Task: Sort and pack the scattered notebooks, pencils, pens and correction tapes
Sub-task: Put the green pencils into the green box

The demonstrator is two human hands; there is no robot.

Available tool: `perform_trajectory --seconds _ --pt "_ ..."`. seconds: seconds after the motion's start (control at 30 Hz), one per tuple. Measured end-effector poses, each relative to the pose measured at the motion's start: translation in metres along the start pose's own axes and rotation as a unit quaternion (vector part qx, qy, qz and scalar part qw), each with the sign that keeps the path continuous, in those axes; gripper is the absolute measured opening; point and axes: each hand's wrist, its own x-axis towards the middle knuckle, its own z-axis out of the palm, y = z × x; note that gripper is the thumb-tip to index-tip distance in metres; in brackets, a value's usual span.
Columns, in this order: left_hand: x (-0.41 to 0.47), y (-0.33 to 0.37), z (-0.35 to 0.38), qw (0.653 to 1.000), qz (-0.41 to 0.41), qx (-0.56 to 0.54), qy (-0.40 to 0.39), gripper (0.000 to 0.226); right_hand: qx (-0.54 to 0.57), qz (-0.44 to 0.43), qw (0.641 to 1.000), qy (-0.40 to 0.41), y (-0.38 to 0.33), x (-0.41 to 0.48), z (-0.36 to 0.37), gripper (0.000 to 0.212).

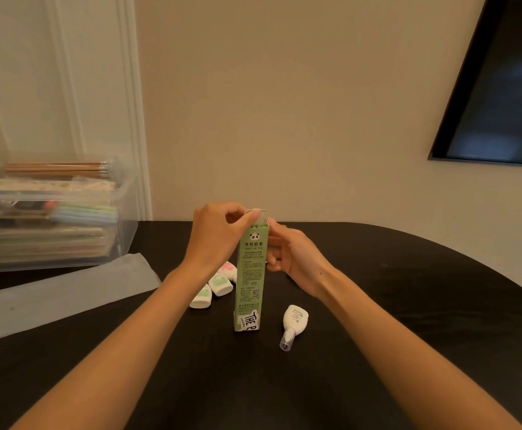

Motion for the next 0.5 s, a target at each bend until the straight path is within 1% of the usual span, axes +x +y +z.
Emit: perform_trajectory --seconds 0.1,0.17,0.23,0.3,0.4,0.5 --pt "0.006 0.0 0.005 0.997 -0.077 -0.013 0.006 0.036 -0.018 -0.002 1.0 -0.001 -0.006 0.001 0.001 0.036" --pt "0.008 0.0 0.006 0.99 -0.129 -0.051 -0.007 0.033 -0.028 -0.008 0.999 0.013 -0.01 0.002 0.002 0.03" --pt "0.008 -0.001 0.006 0.983 -0.153 -0.096 -0.028 0.026 -0.032 -0.015 0.999 0.037 -0.014 0.003 0.002 0.021" --pt "0.007 -0.002 0.002 0.98 -0.145 -0.124 -0.049 0.017 -0.013 -0.031 0.998 0.062 -0.018 0.005 0.002 0.01" --pt "0.006 -0.002 -0.005 0.978 -0.116 -0.152 -0.079 0.007 -0.013 -0.07 0.994 0.08 -0.022 0.006 0.004 0.016" --pt "0.005 0.0 -0.01 0.98 -0.102 -0.151 -0.081 0.008 -0.021 -0.089 0.993 0.079 -0.023 0.004 0.008 0.017"
